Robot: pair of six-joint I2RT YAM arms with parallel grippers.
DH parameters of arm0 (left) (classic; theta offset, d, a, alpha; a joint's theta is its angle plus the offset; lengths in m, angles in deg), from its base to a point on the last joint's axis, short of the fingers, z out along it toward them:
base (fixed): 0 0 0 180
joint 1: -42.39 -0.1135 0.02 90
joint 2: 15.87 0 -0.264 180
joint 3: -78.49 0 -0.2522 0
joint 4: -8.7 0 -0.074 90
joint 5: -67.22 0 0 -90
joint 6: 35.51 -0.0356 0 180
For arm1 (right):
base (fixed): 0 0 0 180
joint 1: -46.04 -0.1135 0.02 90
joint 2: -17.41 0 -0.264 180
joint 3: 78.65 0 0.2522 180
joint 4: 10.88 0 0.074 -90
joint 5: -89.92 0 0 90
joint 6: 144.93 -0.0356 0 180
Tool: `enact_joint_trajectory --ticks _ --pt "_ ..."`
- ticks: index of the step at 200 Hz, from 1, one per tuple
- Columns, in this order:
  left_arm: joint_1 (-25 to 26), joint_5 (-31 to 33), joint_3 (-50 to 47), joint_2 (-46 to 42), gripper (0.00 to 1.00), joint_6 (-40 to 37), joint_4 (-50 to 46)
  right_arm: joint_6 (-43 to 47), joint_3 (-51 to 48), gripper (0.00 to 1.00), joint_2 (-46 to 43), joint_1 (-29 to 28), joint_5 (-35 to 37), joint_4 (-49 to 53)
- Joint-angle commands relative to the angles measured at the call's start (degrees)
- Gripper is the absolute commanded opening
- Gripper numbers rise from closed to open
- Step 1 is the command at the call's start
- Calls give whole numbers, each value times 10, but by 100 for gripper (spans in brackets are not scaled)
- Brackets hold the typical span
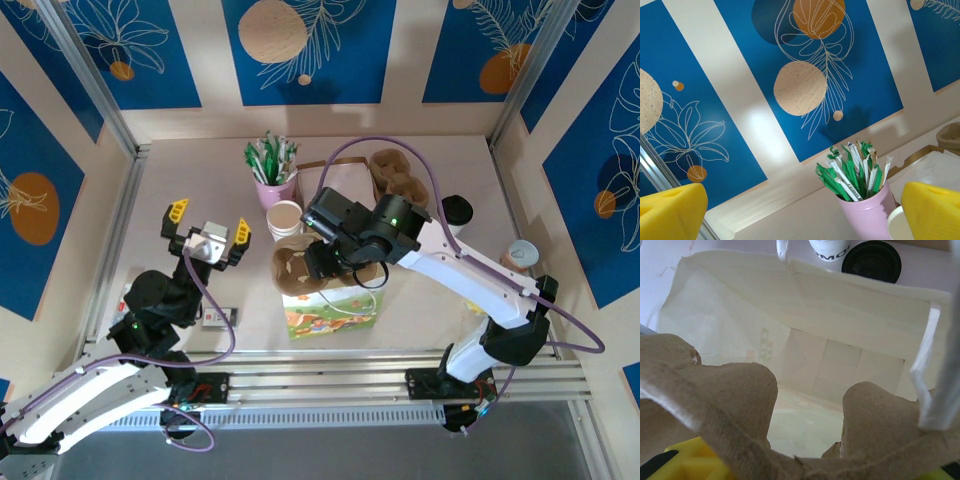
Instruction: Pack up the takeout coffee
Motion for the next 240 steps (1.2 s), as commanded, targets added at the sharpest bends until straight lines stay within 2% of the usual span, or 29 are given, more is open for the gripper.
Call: enact_joint_trajectory --ticks 1,42,134,240 --pt "-5 -10 3 -5 99 14 0 2 -7 46 4 3 5 19" --pt "-5 -12 4 -6 99 15 -1 -9 -21 46 3 6 4 24" --pt "-4 -17 4 -7 99 19 -6 -11 -20 46 18 28 -51 18" --pt "-5 -19 4 -6 99 18 -7 -16 1 46 7 42 -29 20"
